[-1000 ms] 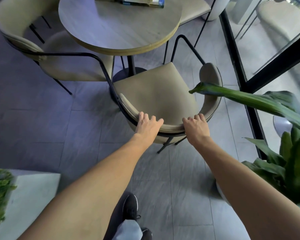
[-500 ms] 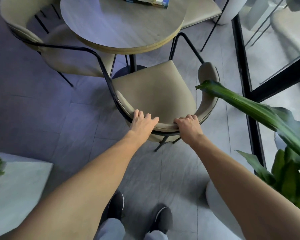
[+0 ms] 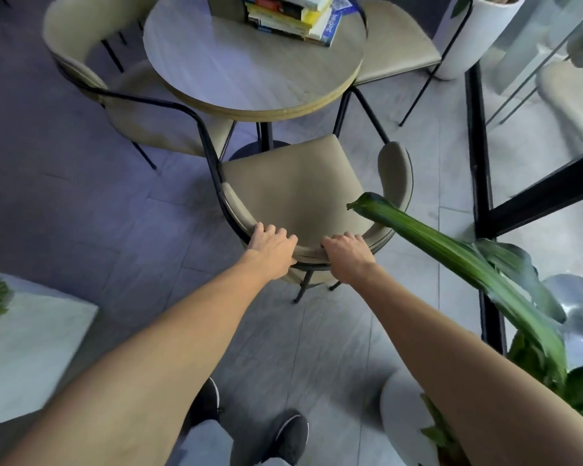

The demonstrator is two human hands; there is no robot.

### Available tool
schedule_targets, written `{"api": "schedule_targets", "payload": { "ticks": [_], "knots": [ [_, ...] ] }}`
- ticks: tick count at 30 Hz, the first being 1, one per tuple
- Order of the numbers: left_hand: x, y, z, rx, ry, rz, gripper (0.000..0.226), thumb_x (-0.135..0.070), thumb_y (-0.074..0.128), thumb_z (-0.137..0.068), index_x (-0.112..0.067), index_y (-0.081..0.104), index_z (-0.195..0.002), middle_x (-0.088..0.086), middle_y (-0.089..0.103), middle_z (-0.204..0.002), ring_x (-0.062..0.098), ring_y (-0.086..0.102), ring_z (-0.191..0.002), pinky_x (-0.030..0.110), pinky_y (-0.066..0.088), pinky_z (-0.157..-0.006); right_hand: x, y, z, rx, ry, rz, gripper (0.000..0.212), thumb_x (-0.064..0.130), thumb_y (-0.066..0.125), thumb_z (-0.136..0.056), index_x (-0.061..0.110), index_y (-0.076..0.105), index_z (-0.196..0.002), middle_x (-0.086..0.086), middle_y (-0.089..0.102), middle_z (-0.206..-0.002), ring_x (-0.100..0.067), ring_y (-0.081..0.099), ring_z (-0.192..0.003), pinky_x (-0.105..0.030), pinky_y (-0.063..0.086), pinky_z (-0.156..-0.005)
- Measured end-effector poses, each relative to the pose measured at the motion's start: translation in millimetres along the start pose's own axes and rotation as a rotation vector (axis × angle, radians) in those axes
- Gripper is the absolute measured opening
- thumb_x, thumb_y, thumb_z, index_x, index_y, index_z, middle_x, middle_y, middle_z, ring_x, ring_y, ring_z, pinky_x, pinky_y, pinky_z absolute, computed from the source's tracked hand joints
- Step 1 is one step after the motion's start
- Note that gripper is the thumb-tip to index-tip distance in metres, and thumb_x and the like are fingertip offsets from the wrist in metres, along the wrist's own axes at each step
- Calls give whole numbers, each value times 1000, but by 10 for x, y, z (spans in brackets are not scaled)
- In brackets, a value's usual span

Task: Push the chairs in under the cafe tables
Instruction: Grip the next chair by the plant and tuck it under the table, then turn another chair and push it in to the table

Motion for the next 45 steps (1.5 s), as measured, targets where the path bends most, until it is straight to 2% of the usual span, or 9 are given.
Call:
{"api": "schedule_targets", "payload": {
  "ticks": [3, 5, 8, 15, 20, 28, 36, 40, 45],
  "knots": [
    [9, -305, 19, -14, -6, 14, 40, -48, 47, -99, -19, 54, -126, 9, 56, -126, 31, 50, -117, 45, 37, -93, 7, -355, 7, -40, -80, 28, 41, 26, 66, -90, 19, 55, -128, -6, 63, -121, -28, 54, -114, -40, 45, -100],
    [76, -595, 11, -49, -30, 7, 41, -48, 46, -99, -20, 55, -127, 9, 56, -126, 31, 50, -118, 44, 38, -92, -41, -670, -5, -66, -106, 82, 52, 36, 71, -86, 21, 53, -132, -5, 60, -125, -28, 52, -119, -40, 43, -100],
    [225, -1126, -52, -118, -62, -21, 37, -43, 46, -100, -19, 55, -127, 9, 55, -127, 32, 50, -118, 45, 39, -93, -221, -1186, -76, -112, -115, 145, 59, 42, 74, -82, 21, 53, -132, -5, 58, -127, -29, 50, -121, -40, 41, -99],
    [719, -2329, -535, -270, -186, -10, 33, -31, 53, -95, -22, 56, -126, 8, 56, -126, 30, 52, -118, 42, 40, -91, -844, -2282, -520, -186, -43, 256, 46, 25, 60, -91, 24, 49, -136, -6, 55, -131, -29, 47, -123, -40, 38, -100],
    [979, -2992, -956, -272, -298, 64, 33, -30, 52, -94, -21, 55, -126, 9, 54, -125, 29, 53, -112, 39, 40, -82, -1319, -2907, -899, -198, 14, 274, 43, 25, 60, -90, 23, 51, -132, -4, 57, -130, -28, 48, -124, -39, 39, -100],
    [1110, -3735, -1724, -316, -311, 68, 35, -24, 51, -93, -22, 54, -128, 8, 55, -128, 28, 53, -116, 38, 42, -87, -2147, -3548, -1535, -219, 47, 296, 45, 21, 61, -88, 26, 53, -131, -3, 56, -131, -27, 48, -124, -39, 39, -99],
    [682, -4126, -2957, -257, -374, 102, 33, -24, 55, -92, -22, 57, -125, 7, 55, -126, 28, 52, -116, 38, 41, -90, -3396, -3738, -2466, -253, -53, 370, 41, 16, 57, -88, 20, 52, -129, -7, 57, -127, -29, 50, -118, -40, 40, -95],
    [303, -4410, -3706, -252, -434, 179, 32, -28, 56, -93, -18, 58, -123, 9, 57, -122, 29, 55, -114, 38, 43, -85, -4264, -3757, -2972, -206, -107, 387, 43, 16, 60, -88, 19, 51, -130, -8, 56, -127, -29, 49, -120, -40, 39, -97],
    [-229, -4824, -4569, -208, -428, 202, 29, -26, 55, -93, -18, 59, -121, 9, 59, -119, 29, 57, -112, 34, 41, -81, -5320, -3840, -3337, -183, -134, 394, 44, 13, 60, -87, 20, 51, -130, -7, 56, -126, -29, 49, -119, -40, 39, -96]
  ]
}}
Point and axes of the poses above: each hand's wrist, its own z-axis away from the middle knuckle, its own y-axis out of the palm, x = y × z, the point moved 7 cm from there along -z, towards the middle knuckle
